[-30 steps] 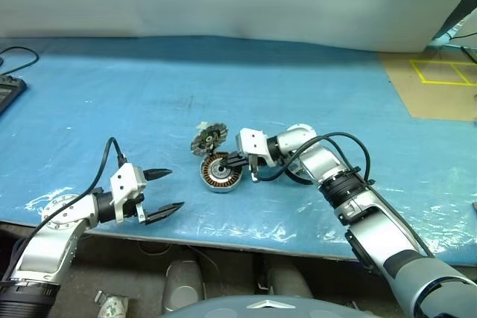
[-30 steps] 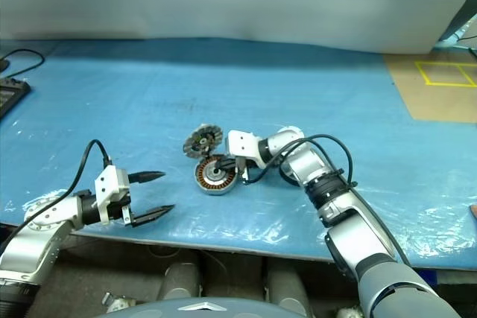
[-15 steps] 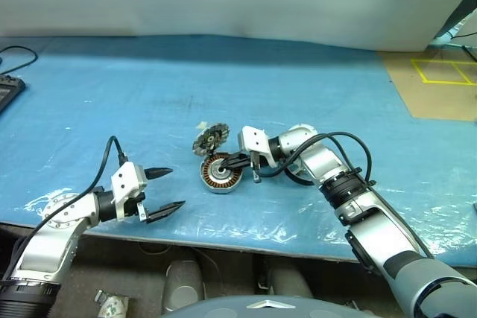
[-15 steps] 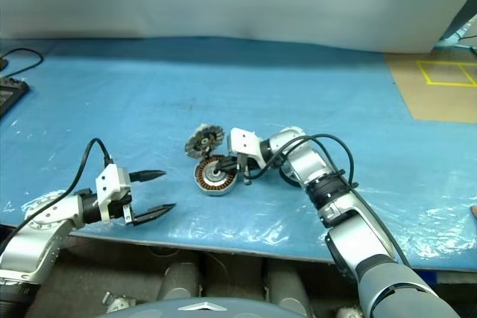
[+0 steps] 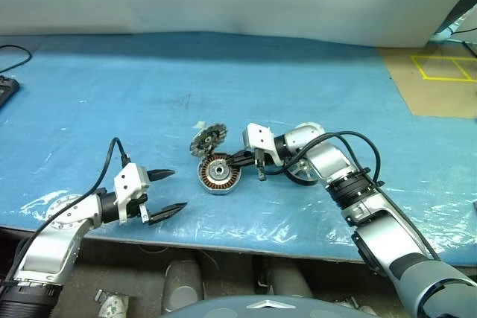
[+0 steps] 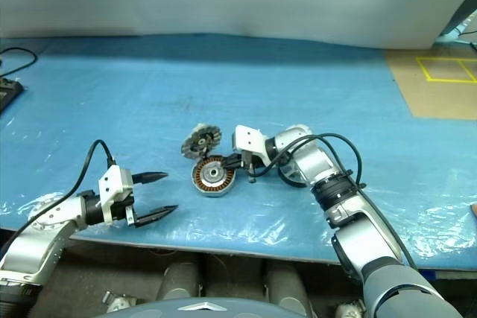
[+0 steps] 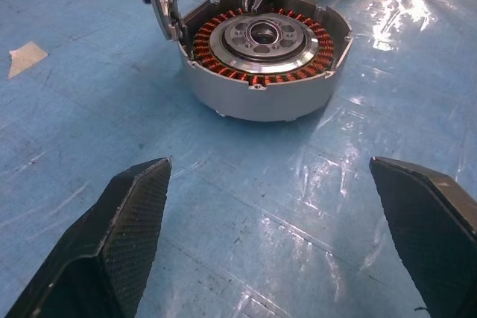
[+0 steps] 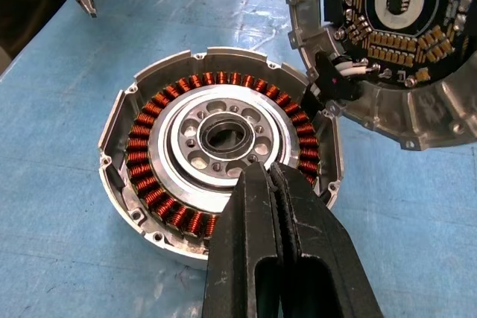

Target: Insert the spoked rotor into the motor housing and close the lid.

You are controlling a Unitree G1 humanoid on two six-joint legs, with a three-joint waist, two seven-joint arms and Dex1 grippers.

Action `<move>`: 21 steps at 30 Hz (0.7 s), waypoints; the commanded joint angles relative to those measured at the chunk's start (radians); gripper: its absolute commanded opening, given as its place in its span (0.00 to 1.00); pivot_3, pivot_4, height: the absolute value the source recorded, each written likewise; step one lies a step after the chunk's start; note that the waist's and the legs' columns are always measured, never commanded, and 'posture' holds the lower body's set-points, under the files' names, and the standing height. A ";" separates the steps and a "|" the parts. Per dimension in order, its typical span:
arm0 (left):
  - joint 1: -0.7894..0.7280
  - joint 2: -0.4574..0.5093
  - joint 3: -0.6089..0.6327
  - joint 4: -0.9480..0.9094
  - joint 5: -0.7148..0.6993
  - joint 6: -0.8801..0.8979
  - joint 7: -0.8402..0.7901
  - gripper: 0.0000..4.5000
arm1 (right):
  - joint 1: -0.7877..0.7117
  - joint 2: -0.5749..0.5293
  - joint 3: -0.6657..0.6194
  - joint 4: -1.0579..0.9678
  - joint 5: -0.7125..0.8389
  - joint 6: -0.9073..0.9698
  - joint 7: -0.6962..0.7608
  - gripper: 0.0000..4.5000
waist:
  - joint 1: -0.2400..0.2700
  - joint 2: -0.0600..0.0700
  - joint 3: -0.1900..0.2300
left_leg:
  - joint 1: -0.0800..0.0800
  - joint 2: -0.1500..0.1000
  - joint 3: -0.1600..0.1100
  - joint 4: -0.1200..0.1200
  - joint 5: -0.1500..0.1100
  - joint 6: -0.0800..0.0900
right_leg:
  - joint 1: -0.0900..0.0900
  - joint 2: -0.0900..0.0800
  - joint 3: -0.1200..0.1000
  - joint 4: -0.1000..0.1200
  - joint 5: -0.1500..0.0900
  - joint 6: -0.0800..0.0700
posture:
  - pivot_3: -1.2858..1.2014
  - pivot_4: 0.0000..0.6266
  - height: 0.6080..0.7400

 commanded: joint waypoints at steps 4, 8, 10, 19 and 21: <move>0.003 0.005 0.004 -0.034 -0.009 -0.001 0.001 1.00 | 0.012 0.013 0.004 -0.006 0.000 -0.004 -0.004 0.01 | -0.011 0.000 0.000 | 0.000 0.000 0.000 0.000 0.000 0.000 | 0.000 0.000 0.000 0.000 0.000 0.000 | 0.52 0.24 1.00; 0.009 0.006 0.006 -0.037 -0.010 0.002 0.001 1.00 | 0.019 0.014 0.008 -0.027 0.005 0.003 0.007 0.01 | -0.016 0.000 0.000 | 0.000 0.000 0.000 0.000 0.000 0.000 | 0.000 0.000 0.000 0.000 0.000 0.000 | 0.52 0.24 1.00; 0.012 0.005 0.005 -0.040 -0.011 0.004 0.003 1.00 | 0.022 0.009 0.016 -0.034 -0.007 -0.003 0.008 0.01 | -0.017 0.000 0.000 | 0.000 0.000 0.000 0.000 0.000 0.000 | 0.000 0.000 0.000 0.000 0.000 0.000 | 0.52 0.24 1.00; 0.016 0.004 0.005 -0.055 -0.012 0.018 0.008 1.00 | 0.027 0.017 0.038 -0.038 -0.034 -0.020 -0.003 0.01 | -0.018 0.000 0.000 | 0.001 0.000 0.000 0.000 0.000 0.000 | 0.000 0.000 0.000 0.000 0.000 0.000 | 0.52 0.24 1.00; 0.016 0.005 0.005 -0.058 -0.012 0.021 0.009 1.00 | 0.023 0.023 0.042 -0.040 -0.036 -0.021 -0.002 0.01 | -0.018 0.000 0.000 | 0.001 0.000 0.000 0.000 0.000 0.000 | 0.001 0.000 0.000 0.000 0.000 0.000 | 0.52 0.24 1.00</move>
